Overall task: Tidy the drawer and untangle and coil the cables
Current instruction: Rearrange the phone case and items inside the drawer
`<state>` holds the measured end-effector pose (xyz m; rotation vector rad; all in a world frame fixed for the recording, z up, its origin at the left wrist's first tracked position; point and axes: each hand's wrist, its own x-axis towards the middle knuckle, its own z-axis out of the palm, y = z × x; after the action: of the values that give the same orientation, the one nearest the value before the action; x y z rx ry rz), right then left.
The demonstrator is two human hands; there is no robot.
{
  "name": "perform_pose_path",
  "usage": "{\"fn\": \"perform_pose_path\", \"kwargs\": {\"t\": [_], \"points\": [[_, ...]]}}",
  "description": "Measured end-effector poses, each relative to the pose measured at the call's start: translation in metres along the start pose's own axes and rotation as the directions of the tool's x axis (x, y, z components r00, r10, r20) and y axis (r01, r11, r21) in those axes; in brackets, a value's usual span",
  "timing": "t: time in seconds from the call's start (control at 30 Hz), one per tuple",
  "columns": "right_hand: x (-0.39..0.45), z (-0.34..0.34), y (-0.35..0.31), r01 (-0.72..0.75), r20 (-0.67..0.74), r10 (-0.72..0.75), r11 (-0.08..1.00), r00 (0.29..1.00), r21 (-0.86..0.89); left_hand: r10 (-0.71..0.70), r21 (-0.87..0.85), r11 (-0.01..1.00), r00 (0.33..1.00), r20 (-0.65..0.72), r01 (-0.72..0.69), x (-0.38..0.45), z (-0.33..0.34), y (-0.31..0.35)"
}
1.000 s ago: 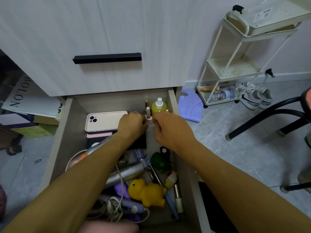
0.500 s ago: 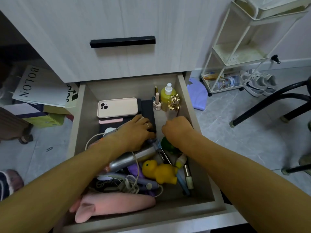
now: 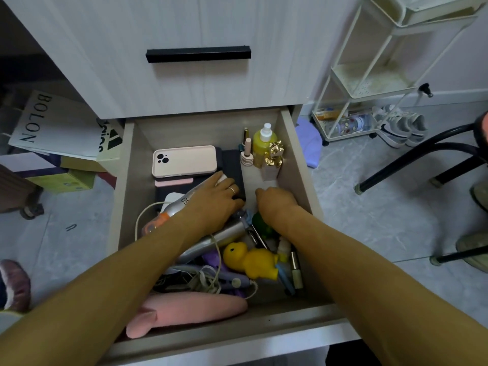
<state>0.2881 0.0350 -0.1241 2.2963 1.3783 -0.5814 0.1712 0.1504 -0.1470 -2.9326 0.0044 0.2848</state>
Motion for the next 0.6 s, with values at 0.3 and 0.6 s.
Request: {"fn": "perform_pose_path", "kwargs": {"t": [0.3, 0.6], "points": [[-0.052, -0.02, 0.004, 0.109, -0.086, -0.119, 0.987, 0.989, -0.117, -0.098, -0.5, 0.866, 0.983, -0.152, 0.009, -0.04, -0.014, 0.03], [-0.161, -0.008, 0.012, 0.402, 0.055, -0.425, 0.794, 0.903, -0.456, -0.128, -0.615, 0.77, 0.986, 0.108, 0.167, -0.048, -0.047, 0.06]]}}
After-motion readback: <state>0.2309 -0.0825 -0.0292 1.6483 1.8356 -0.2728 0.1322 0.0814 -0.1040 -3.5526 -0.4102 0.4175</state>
